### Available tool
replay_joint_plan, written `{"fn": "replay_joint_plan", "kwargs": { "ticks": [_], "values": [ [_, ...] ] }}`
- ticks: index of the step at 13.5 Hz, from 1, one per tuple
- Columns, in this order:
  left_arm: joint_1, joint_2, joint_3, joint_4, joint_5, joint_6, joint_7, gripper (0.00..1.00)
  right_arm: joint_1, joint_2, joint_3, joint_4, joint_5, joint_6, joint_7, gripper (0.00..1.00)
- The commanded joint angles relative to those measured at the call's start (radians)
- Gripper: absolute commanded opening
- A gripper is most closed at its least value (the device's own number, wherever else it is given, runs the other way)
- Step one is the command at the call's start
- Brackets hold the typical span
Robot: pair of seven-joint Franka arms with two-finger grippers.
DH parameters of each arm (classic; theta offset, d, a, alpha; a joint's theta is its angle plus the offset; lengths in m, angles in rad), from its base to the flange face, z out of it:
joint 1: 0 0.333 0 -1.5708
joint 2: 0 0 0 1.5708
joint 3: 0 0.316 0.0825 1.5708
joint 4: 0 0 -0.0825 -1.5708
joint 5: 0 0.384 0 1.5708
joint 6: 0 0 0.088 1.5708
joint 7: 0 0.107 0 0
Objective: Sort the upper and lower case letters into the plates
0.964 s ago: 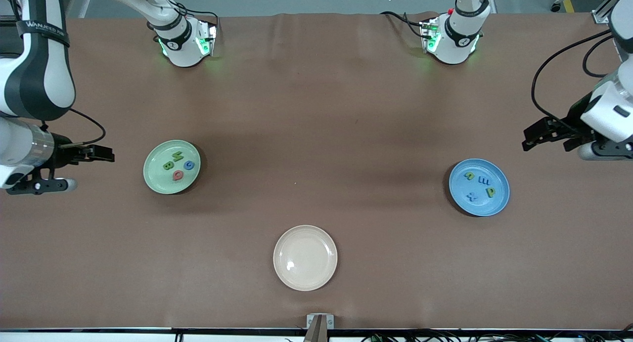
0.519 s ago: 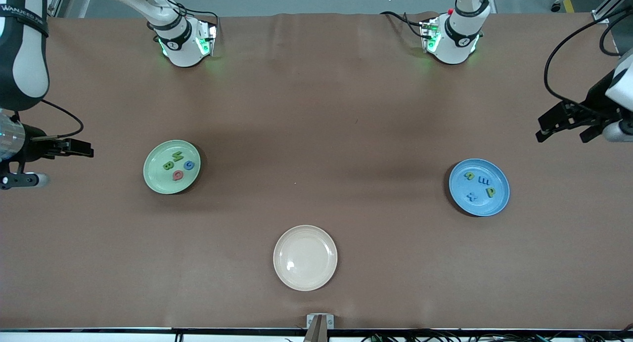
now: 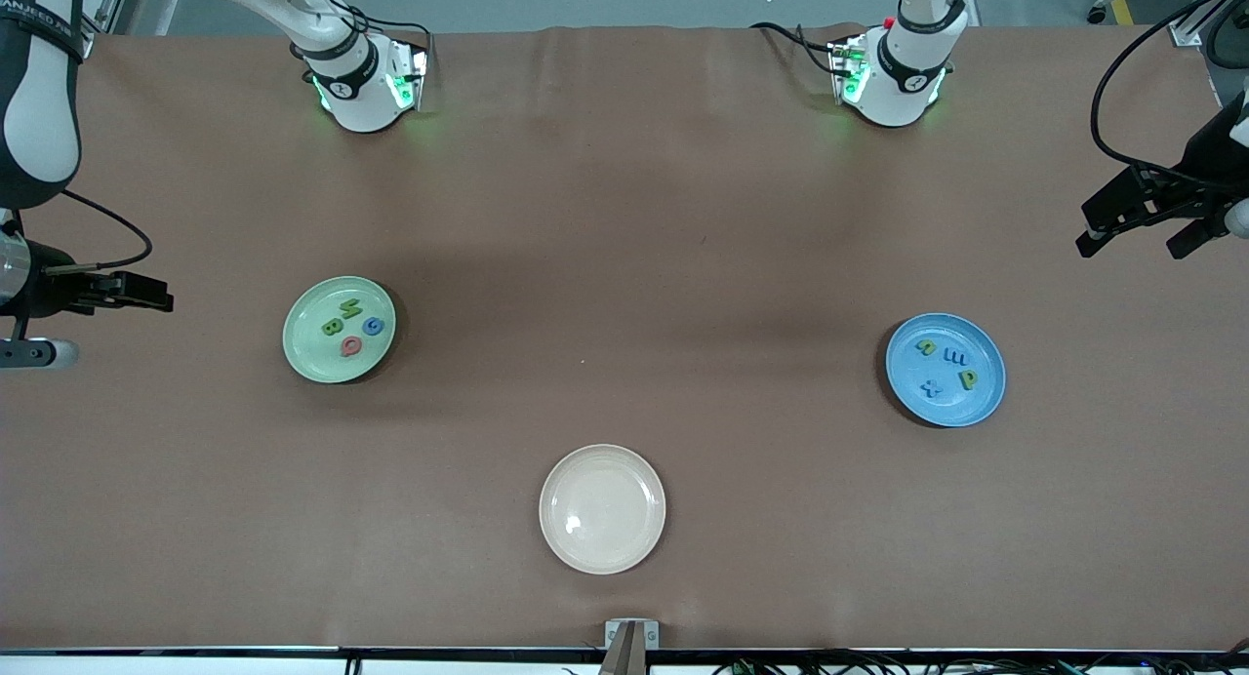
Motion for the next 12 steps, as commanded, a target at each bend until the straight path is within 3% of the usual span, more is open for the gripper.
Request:
{"fn": "replay_joint_plan", "kwargs": {
  "ticks": [1, 6, 12],
  "values": [
    [-0.007, -0.012, 0.004, 0.003, -0.016, -0.021, -0.002, 1.00, -0.010, -0.004, 0.014, 0.037, -0.012, -0.029, 0.013, 1.00],
    [-0.007, -0.024, 0.004, 0.003, -0.015, -0.024, -0.002, 1.00, 0.004, 0.002, 0.019, 0.050, -0.010, -0.053, 0.018, 1.00],
    [-0.008, -0.033, 0.005, 0.002, -0.002, -0.027, 0.015, 1.00, -0.025, -0.028, 0.013, 0.013, 0.051, -0.094, 0.018, 1.00]
  ]
}}
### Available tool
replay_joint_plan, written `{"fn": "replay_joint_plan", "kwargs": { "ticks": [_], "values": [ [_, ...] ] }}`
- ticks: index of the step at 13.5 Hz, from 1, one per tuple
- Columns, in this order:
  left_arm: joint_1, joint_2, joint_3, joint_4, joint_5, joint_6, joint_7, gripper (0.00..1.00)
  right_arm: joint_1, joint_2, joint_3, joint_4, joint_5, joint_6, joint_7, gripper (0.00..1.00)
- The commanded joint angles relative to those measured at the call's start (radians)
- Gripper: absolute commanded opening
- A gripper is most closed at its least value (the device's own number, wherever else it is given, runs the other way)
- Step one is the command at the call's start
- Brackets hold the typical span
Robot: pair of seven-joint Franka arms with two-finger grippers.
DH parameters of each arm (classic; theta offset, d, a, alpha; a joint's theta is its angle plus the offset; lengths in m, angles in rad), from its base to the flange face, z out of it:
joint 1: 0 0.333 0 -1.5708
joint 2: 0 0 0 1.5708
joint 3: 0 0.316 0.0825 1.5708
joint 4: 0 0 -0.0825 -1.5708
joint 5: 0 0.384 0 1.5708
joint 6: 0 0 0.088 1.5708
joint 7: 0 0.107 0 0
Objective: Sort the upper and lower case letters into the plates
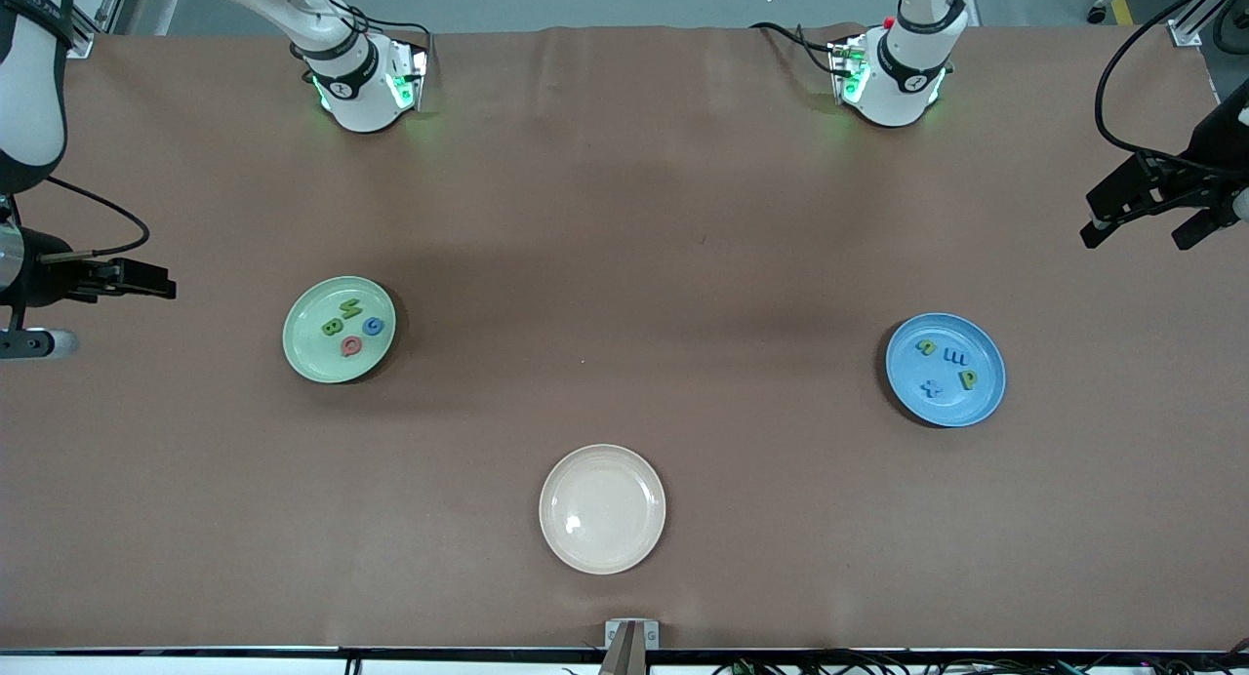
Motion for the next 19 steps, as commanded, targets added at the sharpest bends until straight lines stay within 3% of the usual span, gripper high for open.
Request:
{"fn": "replay_joint_plan", "kwargs": {
  "ticks": [1, 4, 15, 19],
  "values": [
    [-0.008, -0.015, 0.006, 0.000, -0.002, -0.018, 0.014, 1.00, -0.016, -0.041, 0.005, -0.028, 0.020, -0.005, 0.015, 1.00],
    [-0.008, -0.015, 0.006, 0.001, -0.002, -0.018, 0.008, 1.00, -0.007, -0.086, 0.013, -0.062, 0.016, 0.001, 0.053, 1.00],
    [-0.009, -0.015, 0.004, 0.007, -0.001, -0.101, 0.000, 1.00, -0.134, -0.233, 0.176, -0.168, -0.017, 0.024, 0.070, 1.00],
    [-0.008, -0.015, 0.006, 0.007, -0.001, -0.113, 0.000, 1.00, -0.148, -0.296, 0.190, -0.241, -0.018, 0.056, 0.070, 1.00]
  ]
}}
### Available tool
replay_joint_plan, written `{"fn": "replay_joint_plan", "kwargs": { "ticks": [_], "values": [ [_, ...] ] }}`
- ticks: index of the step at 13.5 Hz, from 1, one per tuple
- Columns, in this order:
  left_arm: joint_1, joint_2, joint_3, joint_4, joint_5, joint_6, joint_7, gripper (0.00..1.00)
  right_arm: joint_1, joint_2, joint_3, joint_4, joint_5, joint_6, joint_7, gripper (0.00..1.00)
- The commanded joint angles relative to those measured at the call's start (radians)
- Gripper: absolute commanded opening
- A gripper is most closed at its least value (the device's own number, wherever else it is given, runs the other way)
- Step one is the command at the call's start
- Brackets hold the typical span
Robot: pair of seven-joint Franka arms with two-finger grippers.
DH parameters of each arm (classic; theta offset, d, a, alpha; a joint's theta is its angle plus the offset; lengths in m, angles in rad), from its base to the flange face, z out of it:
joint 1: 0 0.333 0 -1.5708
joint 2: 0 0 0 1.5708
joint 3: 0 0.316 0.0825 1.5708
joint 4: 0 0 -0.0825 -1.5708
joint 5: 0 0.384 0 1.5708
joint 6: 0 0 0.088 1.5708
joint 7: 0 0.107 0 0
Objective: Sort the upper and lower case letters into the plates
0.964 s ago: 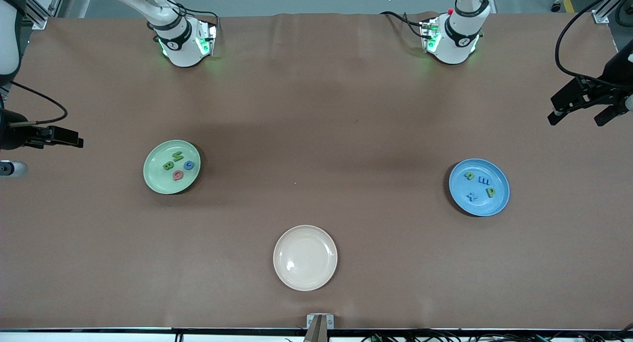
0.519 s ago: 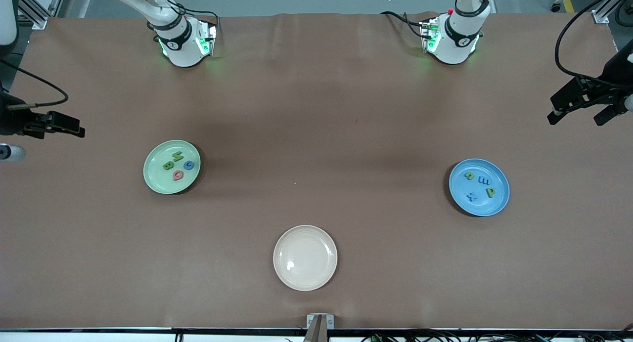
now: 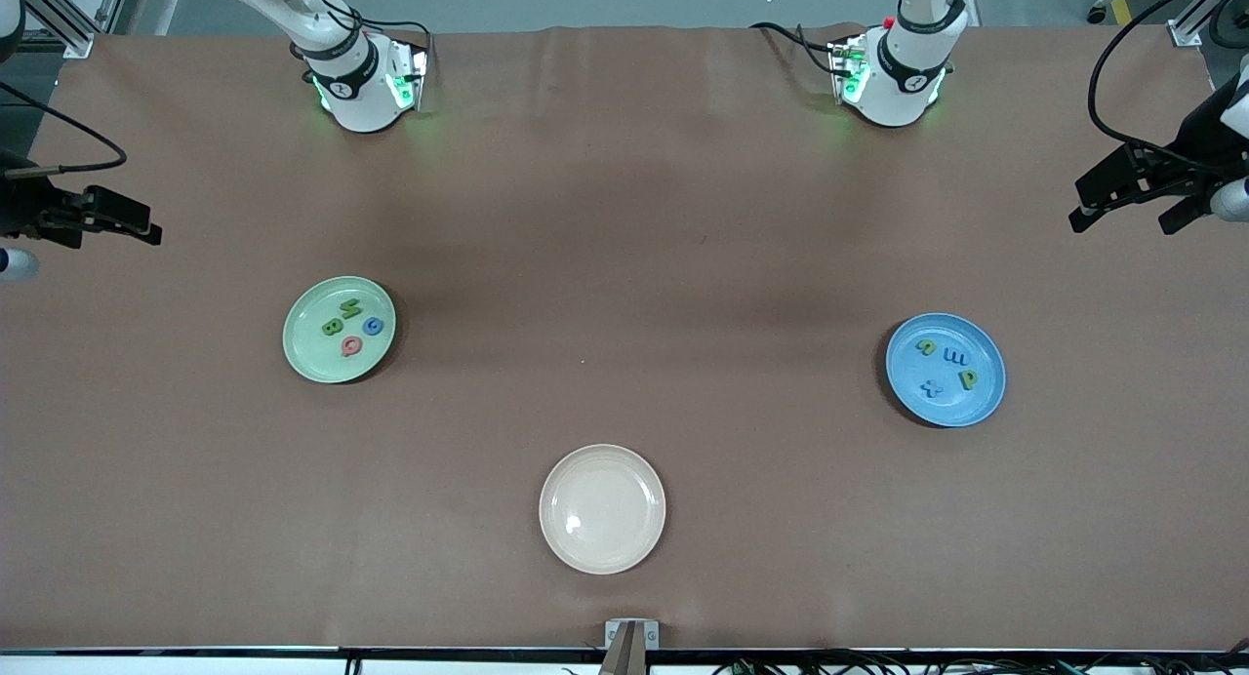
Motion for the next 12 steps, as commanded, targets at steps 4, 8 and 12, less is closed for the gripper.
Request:
{"fn": "replay_joint_plan", "kwargs": {
  "ticks": [4, 8, 12],
  "values": [
    [-0.007, -0.015, 0.004, 0.006, -0.001, -0.024, 0.000, 1.00, -0.021, -0.105, 0.029, -0.101, -0.012, 0.034, 0.016, 1.00],
    [-0.007, -0.015, 0.004, 0.006, -0.001, -0.024, 0.000, 1.00, -0.016, -0.145, 0.029, -0.132, -0.012, 0.033, 0.016, 1.00],
    [-0.007, -0.015, 0.004, 0.006, -0.001, -0.022, 0.000, 1.00, -0.016, -0.191, 0.029, -0.172, -0.012, 0.043, 0.016, 1.00]
  ]
}}
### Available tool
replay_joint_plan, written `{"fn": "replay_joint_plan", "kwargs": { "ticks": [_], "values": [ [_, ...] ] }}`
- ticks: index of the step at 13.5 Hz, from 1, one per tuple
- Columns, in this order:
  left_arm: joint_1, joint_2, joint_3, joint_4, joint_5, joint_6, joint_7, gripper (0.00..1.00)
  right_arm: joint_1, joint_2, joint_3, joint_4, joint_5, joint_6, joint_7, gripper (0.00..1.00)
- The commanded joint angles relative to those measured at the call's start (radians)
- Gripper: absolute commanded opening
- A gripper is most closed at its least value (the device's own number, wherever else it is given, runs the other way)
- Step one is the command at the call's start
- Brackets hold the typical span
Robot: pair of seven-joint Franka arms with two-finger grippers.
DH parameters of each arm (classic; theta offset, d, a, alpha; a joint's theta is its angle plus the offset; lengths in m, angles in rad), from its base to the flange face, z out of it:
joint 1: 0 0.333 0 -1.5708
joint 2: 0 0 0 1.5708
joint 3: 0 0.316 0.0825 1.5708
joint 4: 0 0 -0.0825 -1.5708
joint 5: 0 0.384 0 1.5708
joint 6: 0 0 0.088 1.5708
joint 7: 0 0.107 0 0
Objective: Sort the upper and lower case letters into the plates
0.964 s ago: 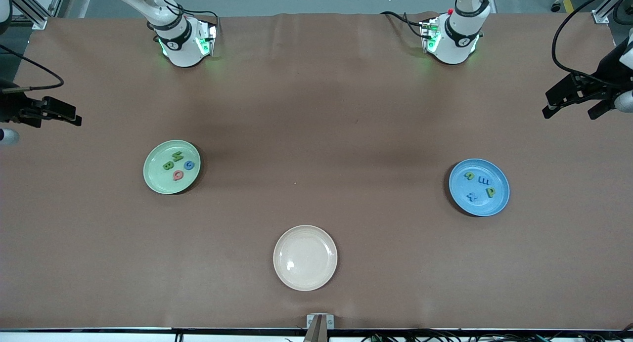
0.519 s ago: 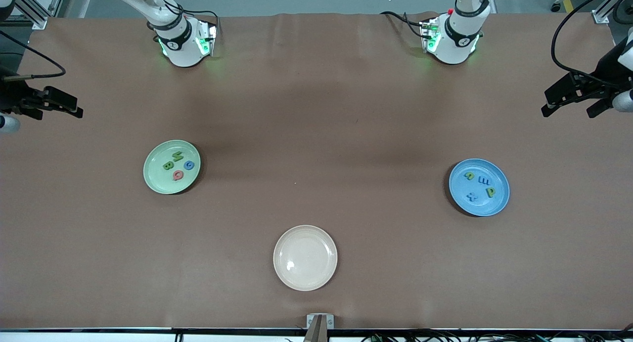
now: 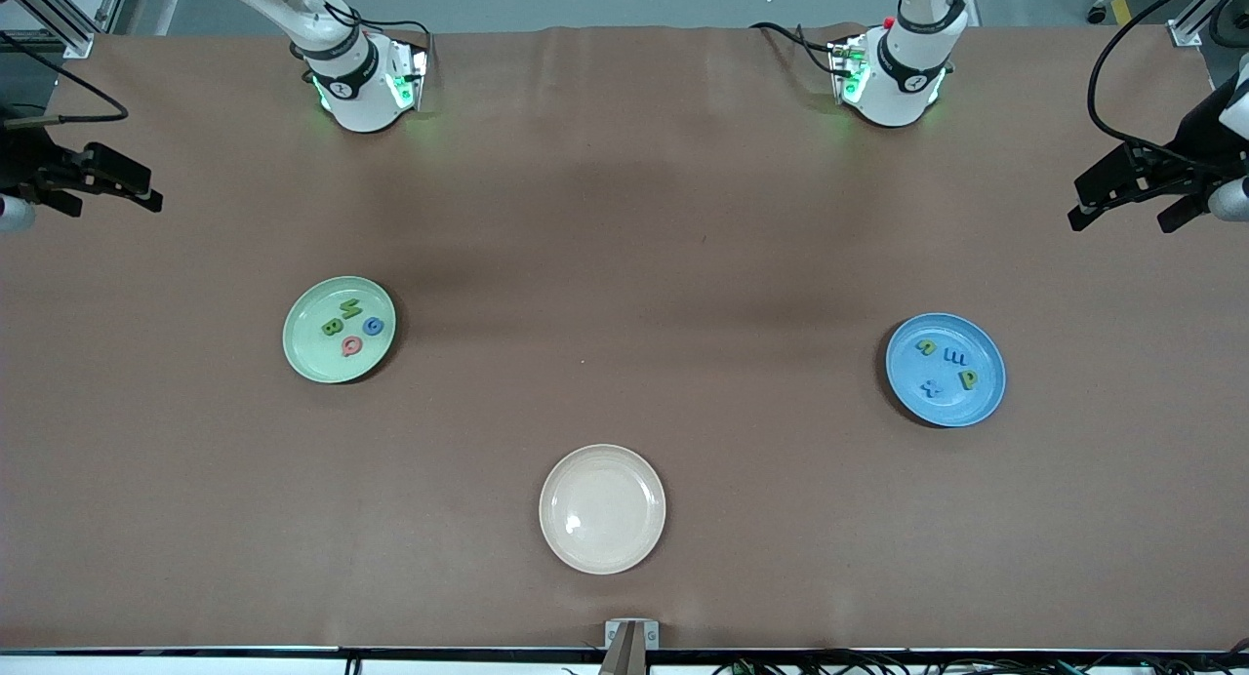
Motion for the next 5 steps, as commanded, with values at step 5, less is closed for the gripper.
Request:
{"fn": "replay_joint_plan", "kwargs": {
  "ticks": [5],
  "values": [
    [-0.007, -0.015, 0.004, 0.005, -0.001, -0.020, 0.000, 1.00, -0.008, -0.077, 0.016, -0.063, -0.011, 0.034, 0.014, 1.00]
  ]
}}
